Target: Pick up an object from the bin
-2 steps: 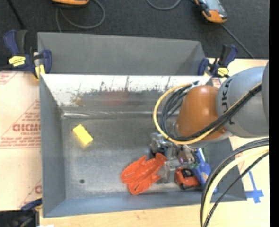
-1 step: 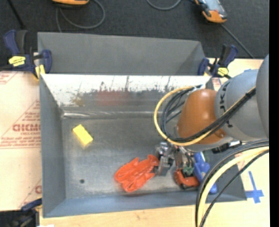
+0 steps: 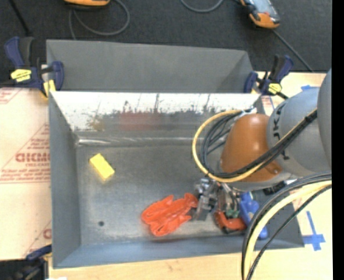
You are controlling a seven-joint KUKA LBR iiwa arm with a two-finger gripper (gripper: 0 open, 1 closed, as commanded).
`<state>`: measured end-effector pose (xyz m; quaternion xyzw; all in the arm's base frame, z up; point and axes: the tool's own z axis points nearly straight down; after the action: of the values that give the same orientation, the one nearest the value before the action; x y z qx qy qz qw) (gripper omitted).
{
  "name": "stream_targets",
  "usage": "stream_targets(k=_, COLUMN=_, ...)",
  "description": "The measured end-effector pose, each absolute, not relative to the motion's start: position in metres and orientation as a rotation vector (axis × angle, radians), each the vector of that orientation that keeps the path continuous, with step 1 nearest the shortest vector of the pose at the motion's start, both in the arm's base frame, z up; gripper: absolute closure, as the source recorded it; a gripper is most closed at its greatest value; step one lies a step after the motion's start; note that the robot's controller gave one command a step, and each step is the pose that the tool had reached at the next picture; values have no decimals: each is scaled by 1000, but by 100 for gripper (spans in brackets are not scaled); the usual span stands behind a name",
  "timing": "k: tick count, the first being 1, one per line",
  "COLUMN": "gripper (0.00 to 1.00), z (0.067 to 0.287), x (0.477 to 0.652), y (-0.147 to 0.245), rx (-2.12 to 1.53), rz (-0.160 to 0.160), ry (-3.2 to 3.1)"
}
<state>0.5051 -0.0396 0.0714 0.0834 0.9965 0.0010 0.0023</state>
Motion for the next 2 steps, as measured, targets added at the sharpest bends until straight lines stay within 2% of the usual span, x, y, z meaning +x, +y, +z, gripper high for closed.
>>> stream_targets(k=1, gripper=100, z=71, x=528, y=-28, rx=221, rz=2, ry=3132)
stream_targets(k=2, gripper=100, z=71, x=504, y=-31, rx=220, rz=-2, ry=3128)
